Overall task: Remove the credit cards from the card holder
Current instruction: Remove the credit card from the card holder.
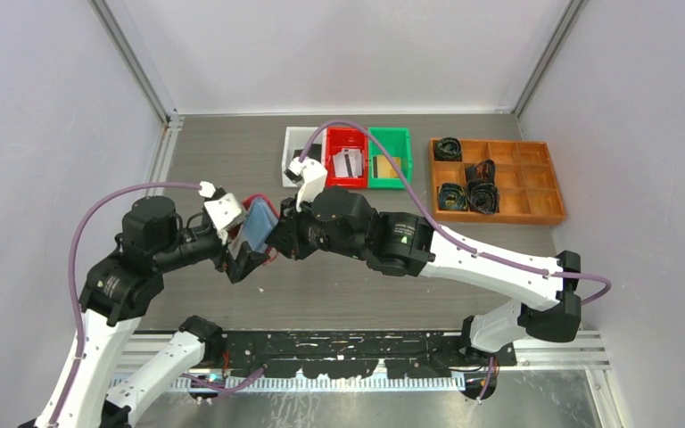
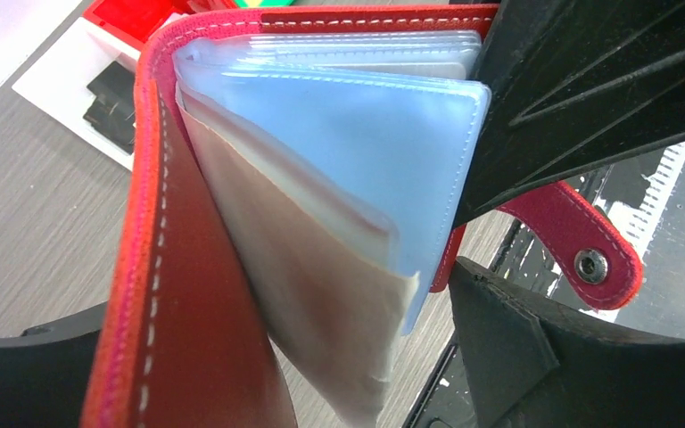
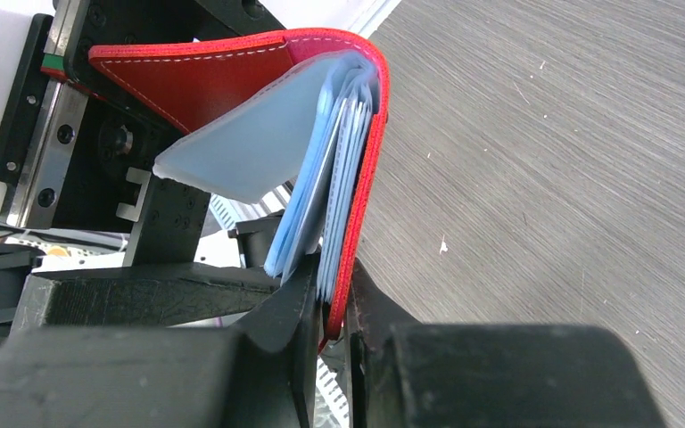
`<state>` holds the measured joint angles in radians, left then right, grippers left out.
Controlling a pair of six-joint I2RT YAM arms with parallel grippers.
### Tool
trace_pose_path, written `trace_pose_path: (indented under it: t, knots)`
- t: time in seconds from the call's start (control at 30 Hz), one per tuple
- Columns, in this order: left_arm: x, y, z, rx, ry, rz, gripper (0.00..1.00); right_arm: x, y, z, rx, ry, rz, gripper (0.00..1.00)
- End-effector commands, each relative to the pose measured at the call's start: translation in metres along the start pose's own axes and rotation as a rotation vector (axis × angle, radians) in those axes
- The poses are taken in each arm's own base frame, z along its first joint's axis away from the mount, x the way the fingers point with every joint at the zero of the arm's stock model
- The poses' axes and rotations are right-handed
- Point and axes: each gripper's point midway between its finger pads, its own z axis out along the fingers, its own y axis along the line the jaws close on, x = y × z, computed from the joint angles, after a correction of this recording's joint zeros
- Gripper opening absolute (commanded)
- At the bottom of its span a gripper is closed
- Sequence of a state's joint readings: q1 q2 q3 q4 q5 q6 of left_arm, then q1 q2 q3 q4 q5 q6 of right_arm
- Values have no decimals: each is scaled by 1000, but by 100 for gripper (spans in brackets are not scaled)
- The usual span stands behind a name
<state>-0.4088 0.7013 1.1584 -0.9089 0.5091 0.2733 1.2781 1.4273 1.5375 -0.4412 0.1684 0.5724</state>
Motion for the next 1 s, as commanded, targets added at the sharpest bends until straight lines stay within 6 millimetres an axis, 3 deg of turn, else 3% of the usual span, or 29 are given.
trace_pose_path:
  t: [0.0, 0.27, 0.5, 0.73, 0.97]
  knots:
    - [-29, 12, -10, -74, -87, 61, 90, -14, 25, -20, -105, -25, -10, 1]
    - [-32, -1, -20, -26, -76, 26, 85, 0, 16, -32, -108, 11, -52, 1]
    - [-42, -12, -13, 47, -105, -61, 91, 6, 18, -27, -115, 36, -43, 1]
    - [-40, -10, -4, 52, -103, -100, 89, -4, 25, -19, -110, 14, -18, 1]
    - [-33, -11, -5, 54, -86, -93, 90, -10, 18, -10, -46, 3, -13, 1]
